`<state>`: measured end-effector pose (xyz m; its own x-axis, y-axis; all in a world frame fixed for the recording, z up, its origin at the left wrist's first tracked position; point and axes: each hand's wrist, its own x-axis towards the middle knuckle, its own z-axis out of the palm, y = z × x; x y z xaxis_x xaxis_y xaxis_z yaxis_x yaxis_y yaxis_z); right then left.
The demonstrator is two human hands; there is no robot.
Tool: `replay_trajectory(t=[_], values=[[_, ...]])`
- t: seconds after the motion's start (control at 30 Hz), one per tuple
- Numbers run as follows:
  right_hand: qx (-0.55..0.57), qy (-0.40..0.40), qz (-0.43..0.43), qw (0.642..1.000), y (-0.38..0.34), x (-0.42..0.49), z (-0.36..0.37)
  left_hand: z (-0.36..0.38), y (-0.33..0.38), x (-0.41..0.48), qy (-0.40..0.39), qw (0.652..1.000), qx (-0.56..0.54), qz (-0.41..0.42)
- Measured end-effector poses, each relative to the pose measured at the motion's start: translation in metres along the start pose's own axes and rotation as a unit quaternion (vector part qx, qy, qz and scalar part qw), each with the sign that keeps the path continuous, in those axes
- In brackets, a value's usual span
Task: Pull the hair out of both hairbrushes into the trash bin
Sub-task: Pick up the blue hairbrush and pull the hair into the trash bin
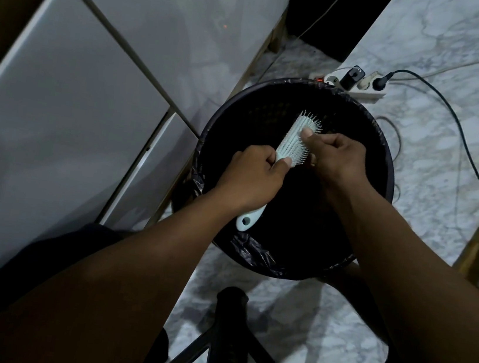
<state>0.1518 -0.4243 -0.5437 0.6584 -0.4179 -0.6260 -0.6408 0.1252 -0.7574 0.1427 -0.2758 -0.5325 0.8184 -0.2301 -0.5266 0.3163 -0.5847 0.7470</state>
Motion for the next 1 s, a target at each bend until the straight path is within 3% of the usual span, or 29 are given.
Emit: replay_trajectory(t=[0.2, 0.27, 0.37, 0.47, 0.63, 0.7, 0.8, 0.9, 1.0], values=[[0.065, 0.022, 0.085, 0.994, 0.002, 0.005, 0.001, 0.0, -0.007, 0.002, 0.013, 0.999, 0.034, -0.016], [0.03, 0.035, 0.097, 0.994, 0.002, 0.01, -0.003, -0.001, -0.009, 0.003, 0.028, 0.998, 0.039, -0.029], [-0.084, 0.026, 0.023, 0.996, 0.008, 0.01, -0.007, -0.002, -0.007, 0.004, 0.013, 0.999, 0.026, -0.024], [-0.066, -0.015, -0.034, 0.997, 0.009, 0.008, -0.007, -0.001, -0.004, 0.003, -0.029, 0.999, 0.006, -0.025], [-0.084, 0.056, -0.044, 0.994, 0.007, 0.019, -0.017, -0.002, -0.002, 0.001, -0.06, 0.998, -0.006, -0.018], [-0.031, 0.068, -0.021, 0.997, 0.008, 0.02, -0.018, -0.002, 0.0, 0.001, -0.065, 0.998, -0.004, -0.018], [0.127, 0.086, 0.088, 0.984, 0.003, 0.022, -0.015, -0.003, -0.001, 0.001, -0.066, 0.998, 0.0, -0.023], [0.167, 0.027, 0.15, 0.974, 0.0, 0.022, -0.012, -0.003, -0.005, 0.003, -0.048, 0.998, 0.013, -0.042], [0.006, -0.083, 0.05, 0.995, 0.008, 0.012, -0.002, -0.005, -0.007, 0.004, -0.037, 0.998, 0.014, -0.053]])
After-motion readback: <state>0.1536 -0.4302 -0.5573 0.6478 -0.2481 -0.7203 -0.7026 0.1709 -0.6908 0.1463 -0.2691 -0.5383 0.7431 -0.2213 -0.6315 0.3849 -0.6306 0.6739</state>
